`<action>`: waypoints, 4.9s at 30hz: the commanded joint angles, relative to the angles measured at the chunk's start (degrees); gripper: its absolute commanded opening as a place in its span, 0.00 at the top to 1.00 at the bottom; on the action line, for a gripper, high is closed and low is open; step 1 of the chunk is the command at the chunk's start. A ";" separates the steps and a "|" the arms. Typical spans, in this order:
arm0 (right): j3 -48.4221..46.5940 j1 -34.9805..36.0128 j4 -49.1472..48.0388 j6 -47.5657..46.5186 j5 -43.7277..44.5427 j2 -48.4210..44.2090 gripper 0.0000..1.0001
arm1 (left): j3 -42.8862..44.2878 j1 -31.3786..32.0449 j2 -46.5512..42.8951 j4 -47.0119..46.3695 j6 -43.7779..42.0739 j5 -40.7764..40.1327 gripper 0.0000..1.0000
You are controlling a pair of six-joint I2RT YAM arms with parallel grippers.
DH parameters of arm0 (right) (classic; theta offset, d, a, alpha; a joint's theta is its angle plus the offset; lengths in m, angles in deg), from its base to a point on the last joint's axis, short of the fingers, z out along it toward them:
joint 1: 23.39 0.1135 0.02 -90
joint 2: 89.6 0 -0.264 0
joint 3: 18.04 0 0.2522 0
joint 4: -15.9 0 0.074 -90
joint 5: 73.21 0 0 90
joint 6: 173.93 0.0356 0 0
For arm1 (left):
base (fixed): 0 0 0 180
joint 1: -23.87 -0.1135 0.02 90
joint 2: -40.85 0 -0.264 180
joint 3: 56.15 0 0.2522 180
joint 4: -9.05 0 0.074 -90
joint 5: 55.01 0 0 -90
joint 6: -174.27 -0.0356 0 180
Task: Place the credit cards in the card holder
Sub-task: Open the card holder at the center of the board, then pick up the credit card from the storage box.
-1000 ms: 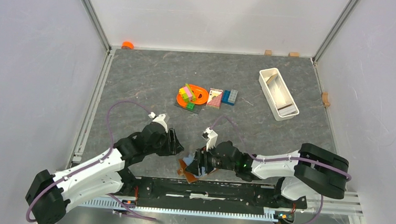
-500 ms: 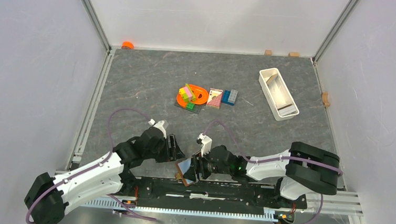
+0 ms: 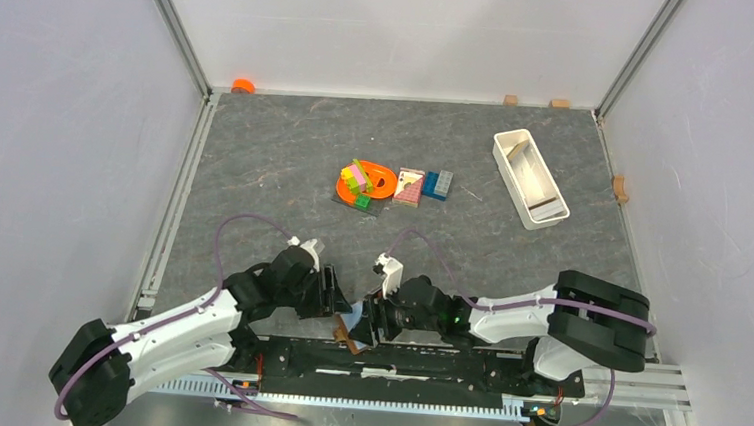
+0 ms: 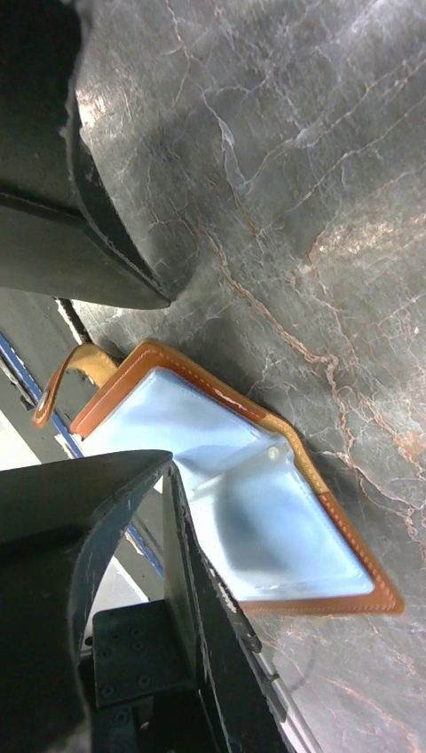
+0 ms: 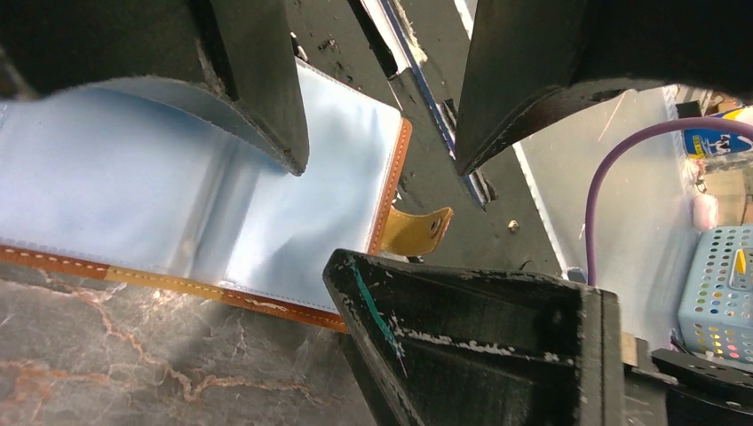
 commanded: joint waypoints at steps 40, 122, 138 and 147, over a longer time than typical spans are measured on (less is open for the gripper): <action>-12.47 -14.21 40.39 -21.81 21.77 -22.39 0.23 | 4.36 0.09 10.52 -16.16 3.56 9.45 0.98; -55.92 -76.01 32.35 -13.54 2.09 28.86 0.39 | 35.47 -10.37 32.22 10.74 -29.74 18.50 0.98; -60.26 -75.09 32.96 -10.79 1.40 30.93 0.41 | 35.38 -9.80 31.58 10.80 -29.86 18.50 0.98; -59.63 -75.02 33.14 -10.87 1.88 30.10 0.47 | 35.56 -9.56 31.45 11.23 -30.21 18.26 0.98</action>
